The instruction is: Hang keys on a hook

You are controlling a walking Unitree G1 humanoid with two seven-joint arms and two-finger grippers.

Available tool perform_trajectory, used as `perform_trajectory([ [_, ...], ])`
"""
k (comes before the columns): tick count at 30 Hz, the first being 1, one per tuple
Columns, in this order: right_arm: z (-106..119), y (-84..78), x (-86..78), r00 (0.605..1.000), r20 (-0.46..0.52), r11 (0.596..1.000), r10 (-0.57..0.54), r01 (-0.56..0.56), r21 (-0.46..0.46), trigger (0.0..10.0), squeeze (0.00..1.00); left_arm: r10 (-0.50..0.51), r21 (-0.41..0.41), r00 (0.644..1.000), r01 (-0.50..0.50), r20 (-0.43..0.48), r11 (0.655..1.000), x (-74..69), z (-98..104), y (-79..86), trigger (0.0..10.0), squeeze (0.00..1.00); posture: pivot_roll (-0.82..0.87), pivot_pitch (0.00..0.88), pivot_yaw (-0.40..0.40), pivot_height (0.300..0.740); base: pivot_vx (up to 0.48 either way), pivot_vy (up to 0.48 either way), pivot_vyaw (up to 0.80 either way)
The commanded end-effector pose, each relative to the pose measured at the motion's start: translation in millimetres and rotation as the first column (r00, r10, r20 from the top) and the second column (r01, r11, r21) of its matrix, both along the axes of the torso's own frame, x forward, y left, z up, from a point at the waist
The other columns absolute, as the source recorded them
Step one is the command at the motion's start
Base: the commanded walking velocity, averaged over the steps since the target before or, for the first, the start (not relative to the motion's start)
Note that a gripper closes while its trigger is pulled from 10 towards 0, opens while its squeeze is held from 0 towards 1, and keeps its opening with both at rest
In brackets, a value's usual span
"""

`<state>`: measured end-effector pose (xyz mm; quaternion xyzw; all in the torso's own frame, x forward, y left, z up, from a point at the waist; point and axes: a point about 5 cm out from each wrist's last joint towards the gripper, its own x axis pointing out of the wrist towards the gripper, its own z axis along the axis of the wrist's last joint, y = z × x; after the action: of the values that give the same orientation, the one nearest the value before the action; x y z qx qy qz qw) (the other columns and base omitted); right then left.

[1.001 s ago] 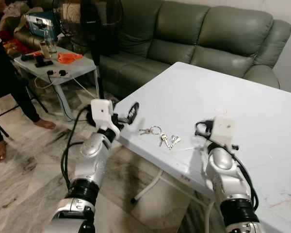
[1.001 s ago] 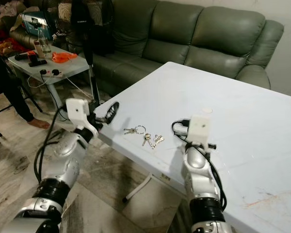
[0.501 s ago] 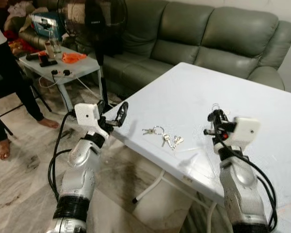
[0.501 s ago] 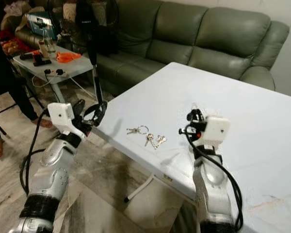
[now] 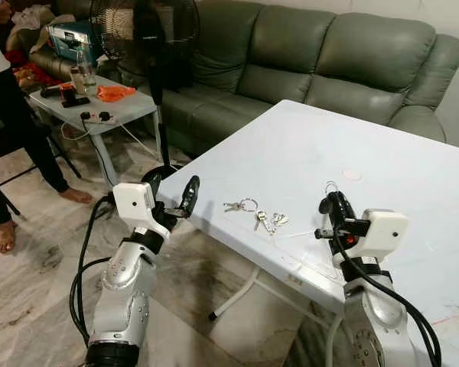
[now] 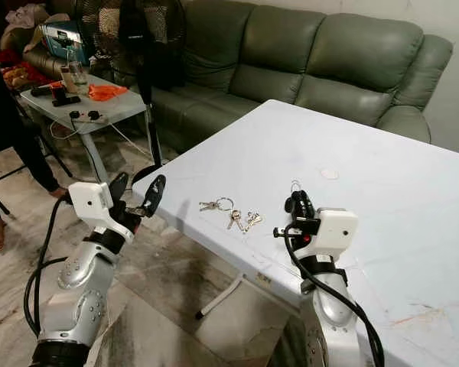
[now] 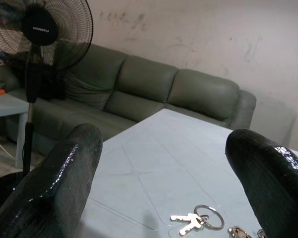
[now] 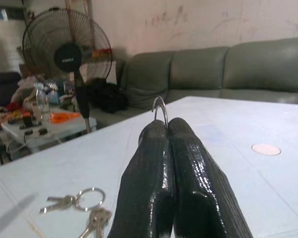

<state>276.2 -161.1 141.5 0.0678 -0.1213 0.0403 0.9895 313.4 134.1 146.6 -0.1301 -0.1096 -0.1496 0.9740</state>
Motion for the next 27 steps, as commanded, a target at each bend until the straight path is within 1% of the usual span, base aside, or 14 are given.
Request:
perform_trajectory([
  [1,1.2,1.1,3.8,1.000,-0.005,1.000,0.012,-0.012,0.005,10.0,0.00,-0.013,0.017,1.000,0.013,0.000,1.000,2.4,2.6,-2.2,10.0,0.00,-0.03,0.021,-0.016,0.740,0.000,0.000,0.00],
  [5,2.4,1.4,5.7,1.000,-0.010,1.000,0.005,-0.005,-0.025,10.0,0.00,-0.015,0.019,1.000,0.015,-0.017,1.000,5.9,2.3,-0.8,10.0,0.00,-0.03,0.023,-0.013,0.740,0.000,0.000,0.00],
  [8,2.9,0.7,6.4,1.000,-0.008,1.000,0.004,-0.004,-0.021,10.0,0.00,-0.014,-0.003,1.000,0.014,-0.016,1.000,7.7,4.0,1.4,10.0,0.00,-0.03,0.023,-0.010,0.740,0.000,0.000,0.00],
  [9,2.5,-1.1,6.4,1.000,-0.012,1.000,-0.001,0.001,-0.024,10.0,0.00,0.000,-0.013,1.000,0.000,-0.026,1.000,9.1,4.6,4.6,10.0,0.00,-0.02,0.023,-0.009,0.740,0.000,0.000,0.00],
  [12,1.6,-1.5,6.2,1.000,-0.017,1.000,-0.004,0.004,-0.026,10.0,0.00,0.000,-0.016,1.000,-0.001,-0.027,1.000,9.1,4.7,5.1,10.0,0.00,-0.02,0.022,-0.008,0.740,0.000,0.000,0.00],
  [14,0.1,-0.7,5.7,1.000,-0.022,1.000,-0.005,0.005,-0.027,10.0,0.00,0.001,-0.029,0.999,-0.002,-0.032,1.000,8.8,4.5,5.7,10.0,0.00,-0.02,0.022,-0.008,0.740,0.000,0.277,0.00],
  [19,-1.8,1.2,5.3,1.000,-0.029,1.000,0.002,-0.003,-0.028,10.0,0.00,0.003,-0.026,0.999,-0.004,-0.035,1.000,8.9,3.7,5.9,10.0,0.00,-0.02,0.018,-0.010,0.740,0.000,0.295,0.00],
  [20,-2.0,1.3,4.9,1.000,-0.030,1.000,0.004,-0.005,-0.030,10.0,0.00,0.002,-0.037,0.999,-0.003,-0.036,0.999,8.6,3.6,5.7,10.0,0.00,-0.02,0.014,-0.011,0.740,0.000,0.322,0.00],
  [27,-2.6,1.2,4.1,0.999,-0.034,0.999,0.010,-0.012,-0.037,10.0,0.00,-0.002,-0.036,0.999,0.001,-0.040,0.999,8.1,3.0,5.2,10.0,0.00,-0.02,0.010,-0.017,0.740,0.000,0.340,0.00],
])
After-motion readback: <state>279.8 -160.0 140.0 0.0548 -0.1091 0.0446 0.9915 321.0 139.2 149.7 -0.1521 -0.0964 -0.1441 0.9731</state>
